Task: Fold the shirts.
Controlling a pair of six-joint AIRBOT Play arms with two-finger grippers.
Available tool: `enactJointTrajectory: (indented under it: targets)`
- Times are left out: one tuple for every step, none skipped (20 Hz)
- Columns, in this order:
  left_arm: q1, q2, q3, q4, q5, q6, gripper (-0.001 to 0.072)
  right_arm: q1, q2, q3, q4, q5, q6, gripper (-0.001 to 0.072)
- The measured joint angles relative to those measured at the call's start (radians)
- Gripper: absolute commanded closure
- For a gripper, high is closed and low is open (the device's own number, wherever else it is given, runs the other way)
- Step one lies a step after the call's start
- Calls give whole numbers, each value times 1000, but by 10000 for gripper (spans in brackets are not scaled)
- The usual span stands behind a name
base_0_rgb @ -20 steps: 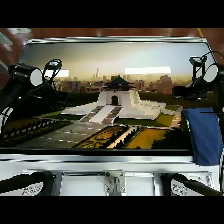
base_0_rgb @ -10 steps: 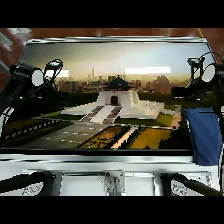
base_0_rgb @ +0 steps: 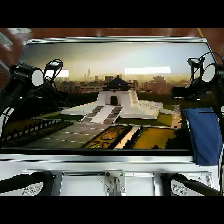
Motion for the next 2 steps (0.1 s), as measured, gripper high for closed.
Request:
enactJointTrajectory:
  targets:
    - [0, 0, 0, 0, 0, 0, 44, 0, 0, 0, 0, 0, 0, 43]
    - [0, 0, 0, 0, 0, 0, 44, 0, 0, 0, 0, 0, 0, 44]
